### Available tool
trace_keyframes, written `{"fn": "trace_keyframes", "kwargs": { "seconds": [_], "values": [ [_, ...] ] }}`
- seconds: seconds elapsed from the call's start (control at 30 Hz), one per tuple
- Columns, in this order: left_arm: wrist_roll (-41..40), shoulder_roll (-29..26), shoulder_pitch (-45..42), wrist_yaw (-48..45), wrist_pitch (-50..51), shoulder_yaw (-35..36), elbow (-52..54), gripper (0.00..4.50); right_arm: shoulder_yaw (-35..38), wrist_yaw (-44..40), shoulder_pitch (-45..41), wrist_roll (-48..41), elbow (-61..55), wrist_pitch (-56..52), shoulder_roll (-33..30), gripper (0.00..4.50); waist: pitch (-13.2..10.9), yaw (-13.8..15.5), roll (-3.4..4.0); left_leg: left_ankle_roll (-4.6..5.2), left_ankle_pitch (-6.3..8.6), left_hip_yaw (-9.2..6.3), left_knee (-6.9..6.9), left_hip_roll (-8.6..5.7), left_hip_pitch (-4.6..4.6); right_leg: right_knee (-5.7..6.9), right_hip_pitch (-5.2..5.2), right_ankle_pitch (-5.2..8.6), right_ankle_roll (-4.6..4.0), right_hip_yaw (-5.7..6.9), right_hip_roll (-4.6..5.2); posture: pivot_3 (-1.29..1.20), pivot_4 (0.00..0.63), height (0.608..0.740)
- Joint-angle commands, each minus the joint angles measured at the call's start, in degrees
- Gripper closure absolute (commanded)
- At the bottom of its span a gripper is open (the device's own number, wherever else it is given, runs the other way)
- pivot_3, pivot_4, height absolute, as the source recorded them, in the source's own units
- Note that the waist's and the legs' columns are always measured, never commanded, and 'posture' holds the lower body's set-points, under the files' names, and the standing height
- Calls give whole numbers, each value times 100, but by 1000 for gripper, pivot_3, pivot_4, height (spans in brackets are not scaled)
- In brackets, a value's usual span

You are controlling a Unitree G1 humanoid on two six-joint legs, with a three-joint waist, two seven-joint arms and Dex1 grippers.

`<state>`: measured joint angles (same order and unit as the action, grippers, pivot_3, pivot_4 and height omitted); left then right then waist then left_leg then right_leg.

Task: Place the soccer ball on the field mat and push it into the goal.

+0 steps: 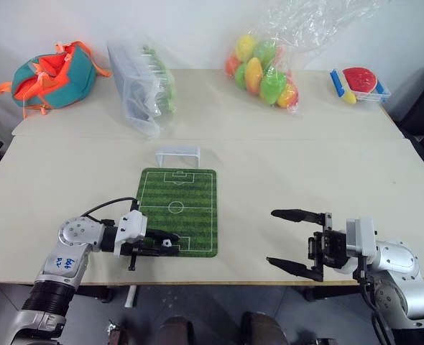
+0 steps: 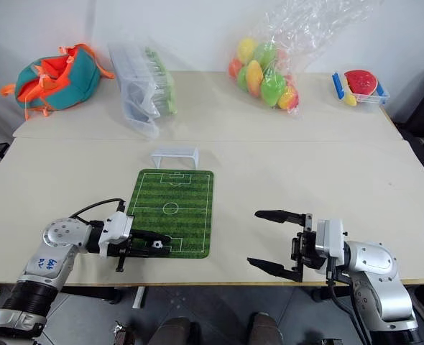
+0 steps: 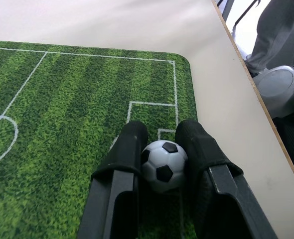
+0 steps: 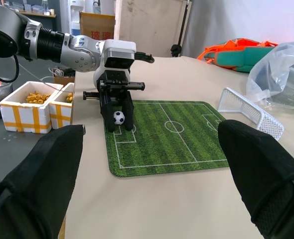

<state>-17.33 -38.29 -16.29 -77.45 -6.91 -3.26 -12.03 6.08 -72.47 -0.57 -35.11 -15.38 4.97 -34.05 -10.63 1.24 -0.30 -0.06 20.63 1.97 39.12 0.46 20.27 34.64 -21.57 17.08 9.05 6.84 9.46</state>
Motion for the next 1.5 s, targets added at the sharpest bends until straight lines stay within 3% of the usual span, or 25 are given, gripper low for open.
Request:
{"fn": "trace_keyframes", "kwargs": {
  "seconds": [0.03,0.2,0.43,0.9,1.23,1.43,1.5],
  "values": [
    [-5,66,-6,81,-128,44,-51,3630,114,118,-78,-87,-202,-63,-61,0,0,3,0,0,0,0,0,0,0,0,0,0,0,0,0,0,150,740],
    [-97,186,-33,128,-84,70,-119,3630,65,237,-111,-103,-304,-166,-35,0,0,16,0,0,0,0,0,0,0,1,0,0,-1,0,0,0,150,740],
    [-250,300,-27,108,-127,147,-84,1506,33,273,-35,-153,-407,-273,-16,0,0,13,0,0,0,0,0,0,0,0,0,0,-1,0,0,0,150,740],
    [-383,275,34,76,-288,336,-29,1506,-27,205,106,-151,-406,-259,56,0,0,9,0,0,0,0,0,0,0,-1,0,0,-1,1,0,0,150,740],
    [-1173,-216,371,-74,317,1012,765,1506,-24,57,227,-165,-313,-207,22,0,0,5,0,0,0,0,0,3,0,-3,0,-1,-1,0,0,0,150,740],
    [-1966,-991,1690,-198,1235,2168,1864,1506,149,-125,200,-209,-156,-116,-32,0,-5,-79,9,-5,10,-1,-2,14,-2,-10,1,0,-2,-2,-7,0,150,740],
    [-1936,-1143,2208,-458,1187,2349,1906,1883,214,-175,163,-208,-99,-65,-36,0,-14,-104,23,-4,12,1,-3,14,-2,-14,2,0,-2,-3,-7,0,150,740]
  ]
}}
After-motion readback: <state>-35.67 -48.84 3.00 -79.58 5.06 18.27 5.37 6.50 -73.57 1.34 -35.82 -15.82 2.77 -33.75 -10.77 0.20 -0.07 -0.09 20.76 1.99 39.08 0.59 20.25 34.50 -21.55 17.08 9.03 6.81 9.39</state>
